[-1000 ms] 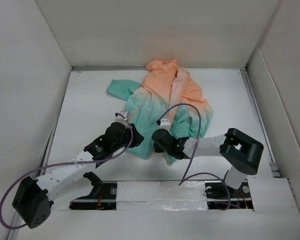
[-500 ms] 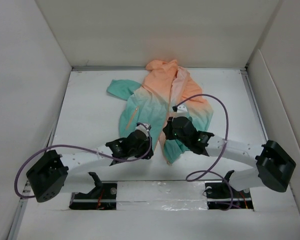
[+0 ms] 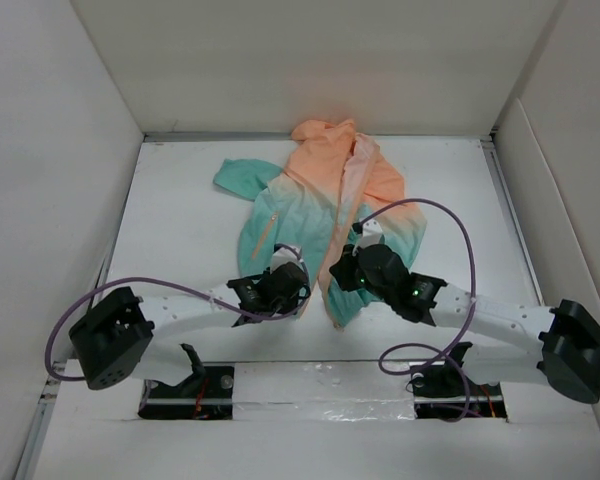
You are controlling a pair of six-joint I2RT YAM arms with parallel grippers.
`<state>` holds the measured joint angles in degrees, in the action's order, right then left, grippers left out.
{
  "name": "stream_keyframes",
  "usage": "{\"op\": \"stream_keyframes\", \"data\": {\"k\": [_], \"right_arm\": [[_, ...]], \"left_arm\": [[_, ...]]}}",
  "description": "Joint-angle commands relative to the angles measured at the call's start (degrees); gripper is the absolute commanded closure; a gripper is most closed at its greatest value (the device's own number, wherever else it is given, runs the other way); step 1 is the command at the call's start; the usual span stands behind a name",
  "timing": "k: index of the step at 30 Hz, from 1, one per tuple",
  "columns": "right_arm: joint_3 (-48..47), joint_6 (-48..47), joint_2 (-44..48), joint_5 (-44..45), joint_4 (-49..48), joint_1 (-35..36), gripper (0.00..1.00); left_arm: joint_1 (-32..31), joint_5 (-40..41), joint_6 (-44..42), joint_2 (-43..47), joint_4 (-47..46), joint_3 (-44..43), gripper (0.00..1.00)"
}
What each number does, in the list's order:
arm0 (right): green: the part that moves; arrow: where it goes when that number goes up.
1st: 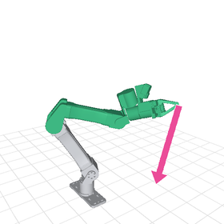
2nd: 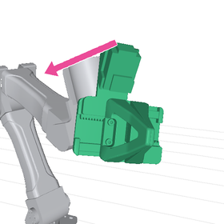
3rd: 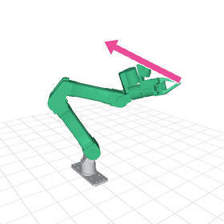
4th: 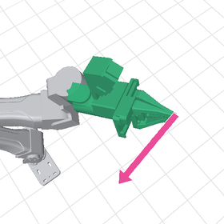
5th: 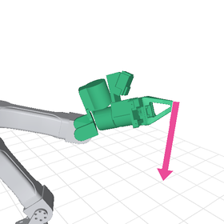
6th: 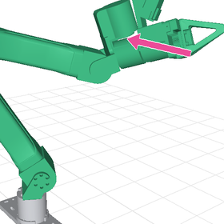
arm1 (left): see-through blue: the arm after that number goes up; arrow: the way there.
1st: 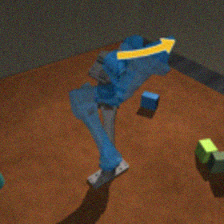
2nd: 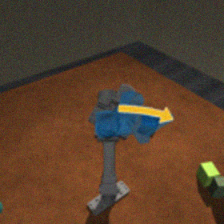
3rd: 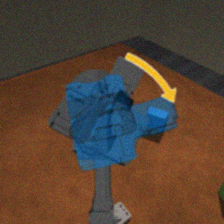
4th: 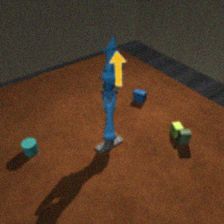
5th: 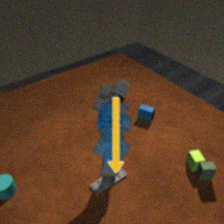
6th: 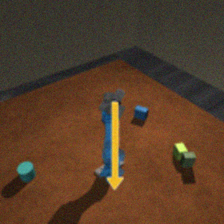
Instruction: Zip up the jacket
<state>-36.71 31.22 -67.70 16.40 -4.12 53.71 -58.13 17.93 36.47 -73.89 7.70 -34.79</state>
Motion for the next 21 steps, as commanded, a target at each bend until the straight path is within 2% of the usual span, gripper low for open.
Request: {"op": "stream_keyframes", "data": {"k": [1,4,6,10,14,16,19,21], "right_arm": [[1.46,-0.72,1.52,-1.98,-2.12,0.95,0.87],[1.82,-0.64,2.4,-2.43,-2.56,1.48,0.8],[1.82,-0.55,2.66,-2.34,-2.38,1.48,0.78],[1.03,-0.72,2.66,-2.6,-1.86,1.48,0.74],[-0.11,-1.78,4.23,-1.38,0.6,2.01,0.64],[-0.91,-2.57,6.17,-1.28,2.62,1.4,0.57],[-0.38,-2.92,11.18,-3.74,1.14,0.87,0.54],[-0.29,-2.92,13.63,-4.19,0.08,0.87,0.56]], "left_arm": [[-0.32,1.75,-1.4,-3.35,-0.23,-3.62,0.71],[-0.32,-0.17,-2.89,-4.51,-2.94,-3.1,0.73],[-0.32,-0.97,-3.33,-4.6,-4.36,-2.83,0.73],[-0.32,-1.32,-3.42,-6.7,-4.8,-3.1,1.0],[-0.32,-2.9,-2.29,-5.4,-7.44,-3.36,1.0],[-0.32,-5.18,-1.14,-2.51,-12.16,-3.8,1.0],[0.73,-7.9,2.98,1.01,-18.74,-3.19,1.0],[3.45,-10.54,6.05,2.16,-21.84,-2.92,1.0]]}}
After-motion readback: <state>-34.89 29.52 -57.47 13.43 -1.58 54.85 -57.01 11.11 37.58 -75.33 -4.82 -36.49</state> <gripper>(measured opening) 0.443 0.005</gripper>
